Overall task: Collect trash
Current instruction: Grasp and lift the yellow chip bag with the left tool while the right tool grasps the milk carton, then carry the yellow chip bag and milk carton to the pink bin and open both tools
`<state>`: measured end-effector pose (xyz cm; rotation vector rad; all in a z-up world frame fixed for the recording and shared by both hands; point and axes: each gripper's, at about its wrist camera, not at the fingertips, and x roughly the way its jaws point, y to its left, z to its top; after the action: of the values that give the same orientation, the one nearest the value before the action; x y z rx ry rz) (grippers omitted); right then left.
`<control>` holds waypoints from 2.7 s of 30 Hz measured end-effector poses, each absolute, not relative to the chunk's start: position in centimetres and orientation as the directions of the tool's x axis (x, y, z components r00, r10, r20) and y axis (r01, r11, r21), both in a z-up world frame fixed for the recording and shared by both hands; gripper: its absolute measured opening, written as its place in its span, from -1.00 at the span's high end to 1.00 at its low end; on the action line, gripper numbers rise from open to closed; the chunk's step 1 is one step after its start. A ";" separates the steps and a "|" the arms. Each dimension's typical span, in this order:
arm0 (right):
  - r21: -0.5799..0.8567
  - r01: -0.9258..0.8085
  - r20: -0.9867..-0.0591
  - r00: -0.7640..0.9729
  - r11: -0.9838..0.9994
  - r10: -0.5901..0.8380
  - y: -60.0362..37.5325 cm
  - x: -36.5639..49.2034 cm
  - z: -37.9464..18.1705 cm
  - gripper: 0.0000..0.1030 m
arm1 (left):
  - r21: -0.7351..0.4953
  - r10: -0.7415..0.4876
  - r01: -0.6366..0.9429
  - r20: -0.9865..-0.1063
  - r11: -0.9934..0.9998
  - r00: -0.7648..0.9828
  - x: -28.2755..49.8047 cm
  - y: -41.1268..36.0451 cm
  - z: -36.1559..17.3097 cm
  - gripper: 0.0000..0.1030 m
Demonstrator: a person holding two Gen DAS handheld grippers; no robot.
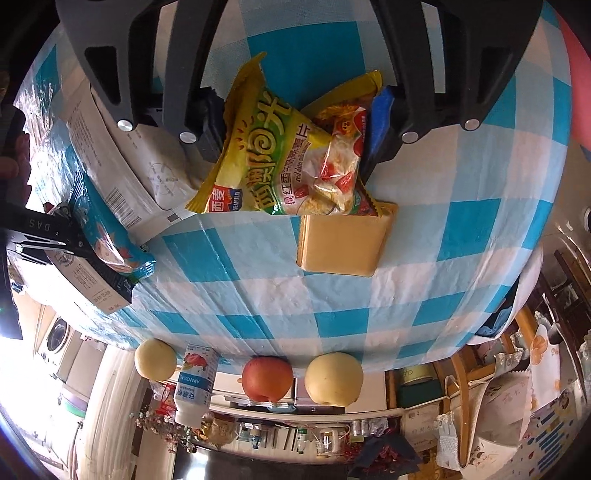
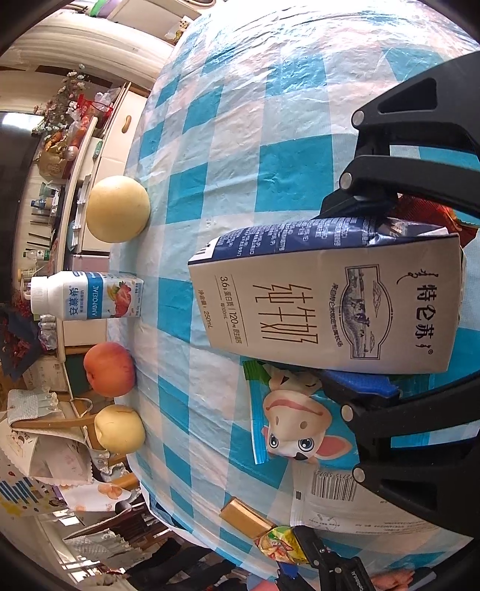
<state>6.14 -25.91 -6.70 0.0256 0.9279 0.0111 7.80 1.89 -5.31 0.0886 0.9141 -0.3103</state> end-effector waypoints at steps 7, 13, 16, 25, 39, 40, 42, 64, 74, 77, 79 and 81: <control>0.031 -0.002 -0.766 0.642 1.000 0.025 -25.9 5.2 -5.4 -0.25 | -0.107 -0.233 0.243 -0.781 0.964 0.579 7.0 2.9 -5.1 -0.09; 0.072 -0.019 -0.730 0.681 0.997 0.065 -25.8 4.2 -4.1 -0.25 | -0.150 -0.241 0.198 -0.760 0.969 0.604 5.8 4.3 -4.5 -0.07; 0.118 -0.028 -0.713 0.693 0.993 0.105 -26.0 3.6 -3.5 -0.25 | -0.203 -0.267 0.172 -0.732 0.964 0.626 5.0 5.3 -3.9 -0.06; 0.329 -0.056 -0.674 0.685 0.943 0.276 -26.0 2.3 -2.8 -0.25 | -0.270 -0.266 0.110 -0.657 0.957 0.705 2.7 7.7 -2.2 -0.07; 0.494 -0.149 -0.625 0.624 0.856 0.469 -19.5 1.8 -2.4 -0.25 | -0.359 -0.098 -0.151 -0.587 0.921 0.804 1.2 15.6 -1.4 -0.07; 0.495 -0.160 -0.630 0.611 0.854 0.479 -18.5 1.9 -2.4 -0.25 | -0.360 -0.080 -0.170 -0.584 0.917 0.808 1.1 16.2 -1.4 -0.07; 0.500 -0.181 -0.635 0.588 0.847 0.501 -16.7 2.0 -2.5 -0.25 | -0.368 -0.059 -0.196 -0.578 0.909 0.814 0.9 17.3 -1.3 -0.07; 0.462 -0.589 -0.618 0.323 0.663 0.717 11.8 3.9 3.0 -0.25 | -0.510 0.298 -0.572 -0.521 0.642 0.800 -4.3 33.4 -1.3 -0.07; 0.382 -0.700 -0.642 0.268 0.603 0.718 22.4 5.8 3.6 -0.25 | -0.519 0.320 -0.579 -0.506 0.628 0.801 -4.5 36.0 -1.3 -0.08; 0.356 -0.712 -0.662 0.265 0.606 0.701 24.5 6.6 3.1 -0.34 | -0.518 0.324 -0.581 -0.505 0.627 0.800 -4.4 36.3 -1.5 -0.11; 0.374 -0.710 -0.669 0.239 0.597 0.704 25.7 7.2 2.6 -0.55 | -0.513 0.329 -0.583 -0.504 0.630 0.799 -4.2 36.4 -1.6 -0.18; 0.382 -0.701 -0.665 0.245 0.602 0.706 25.8 7.6 2.2 -0.64 | -0.508 0.328 -0.579 -0.500 0.638 0.801 -4.0 36.1 -1.5 -0.37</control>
<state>7.55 25.77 2.16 0.0061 0.9109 0.9605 -4.03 36.14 -1.52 -0.7064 0.3830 0.5320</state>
